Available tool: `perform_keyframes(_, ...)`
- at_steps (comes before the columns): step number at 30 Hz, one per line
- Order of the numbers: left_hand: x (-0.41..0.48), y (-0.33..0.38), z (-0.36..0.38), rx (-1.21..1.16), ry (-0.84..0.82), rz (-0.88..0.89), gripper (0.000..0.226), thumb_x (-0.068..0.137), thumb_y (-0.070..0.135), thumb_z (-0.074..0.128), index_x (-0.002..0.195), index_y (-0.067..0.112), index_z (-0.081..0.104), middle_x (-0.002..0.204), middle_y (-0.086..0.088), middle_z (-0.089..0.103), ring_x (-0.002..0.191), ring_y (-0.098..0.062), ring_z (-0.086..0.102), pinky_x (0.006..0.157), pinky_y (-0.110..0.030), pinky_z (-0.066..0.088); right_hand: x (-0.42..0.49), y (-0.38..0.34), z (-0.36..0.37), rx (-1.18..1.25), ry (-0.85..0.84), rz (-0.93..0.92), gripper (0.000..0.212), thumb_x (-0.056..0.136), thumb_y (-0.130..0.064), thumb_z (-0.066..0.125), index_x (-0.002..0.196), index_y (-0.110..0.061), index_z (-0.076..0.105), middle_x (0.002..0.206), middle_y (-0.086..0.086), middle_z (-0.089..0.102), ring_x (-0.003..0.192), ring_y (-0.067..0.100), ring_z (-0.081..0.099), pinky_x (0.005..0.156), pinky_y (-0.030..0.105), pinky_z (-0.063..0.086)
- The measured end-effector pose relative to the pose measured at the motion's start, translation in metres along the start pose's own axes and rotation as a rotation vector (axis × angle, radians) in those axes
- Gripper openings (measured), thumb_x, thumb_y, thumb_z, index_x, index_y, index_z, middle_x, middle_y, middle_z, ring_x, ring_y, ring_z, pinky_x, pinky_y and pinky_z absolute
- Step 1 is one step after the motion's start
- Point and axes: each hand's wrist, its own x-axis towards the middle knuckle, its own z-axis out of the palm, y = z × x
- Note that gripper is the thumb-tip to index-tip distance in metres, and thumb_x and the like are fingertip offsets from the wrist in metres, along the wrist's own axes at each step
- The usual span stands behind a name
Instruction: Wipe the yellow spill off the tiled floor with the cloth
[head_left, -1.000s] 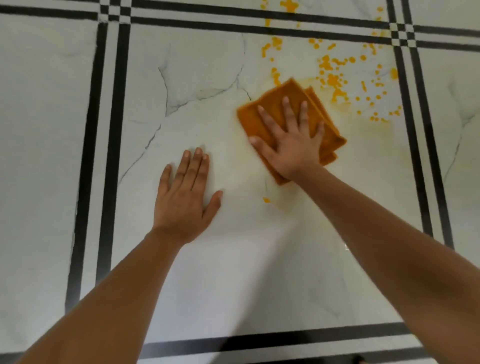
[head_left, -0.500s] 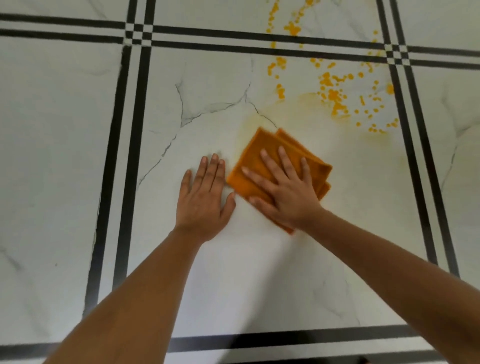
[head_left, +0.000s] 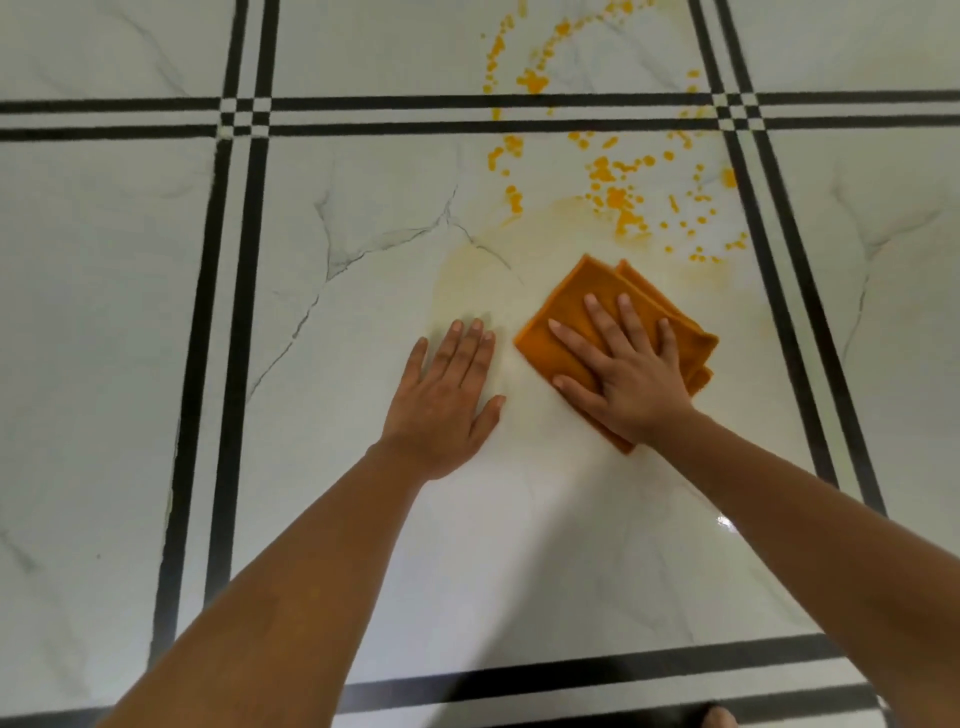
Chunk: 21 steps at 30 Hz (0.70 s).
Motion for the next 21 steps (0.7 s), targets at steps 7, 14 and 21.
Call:
perform_keyframes(7, 0.064, 0.040, -0.042, 0.037, -0.069, -0.058, 0.072, 0.090, 0.055, 0.006, 0.149, 0.014, 0.003, 0.158, -0.004, 0.005, 0.144, -0.018, 0.002, 0.114, -0.040, 0.002, -0.004, 0.041, -0.021, 0.218, -0.020, 0.102, 0.062, 0.086, -0.069, 0.012, 0.145, -0.048, 0.009, 0.158, -0.012, 0.006, 0.145, 0.013, -0.002, 0.113, 0.050, -0.003)
perform_keyframes(14, 0.110, 0.164, -0.016, -0.113, -0.121, -0.515, 0.070, 0.094, 0.049, 0.022, 0.148, 0.006, 0.009, 0.157, -0.011, 0.003, 0.144, -0.027, -0.002, 0.113, -0.046, 0.005, -0.002, 0.118, -0.042, 0.267, -0.087, 0.380, 0.054, 0.099, -0.048, 0.017, 0.149, -0.030, 0.014, 0.159, -0.003, 0.008, 0.146, 0.017, -0.002, 0.114, 0.050, -0.002)
perform_keyframes(21, 0.135, 0.195, 0.013, -0.179, -0.039, -0.701, 0.073, 0.092, 0.058, 0.018, 0.147, 0.022, -0.012, 0.156, -0.005, -0.016, 0.141, -0.031, -0.018, 0.110, -0.056, -0.007, 0.024, 0.168, -0.043, 0.263, -0.036, 0.403, 0.055, 0.098, -0.049, 0.018, 0.150, -0.030, 0.011, 0.159, -0.002, 0.005, 0.146, 0.018, -0.004, 0.114, 0.048, -0.001)
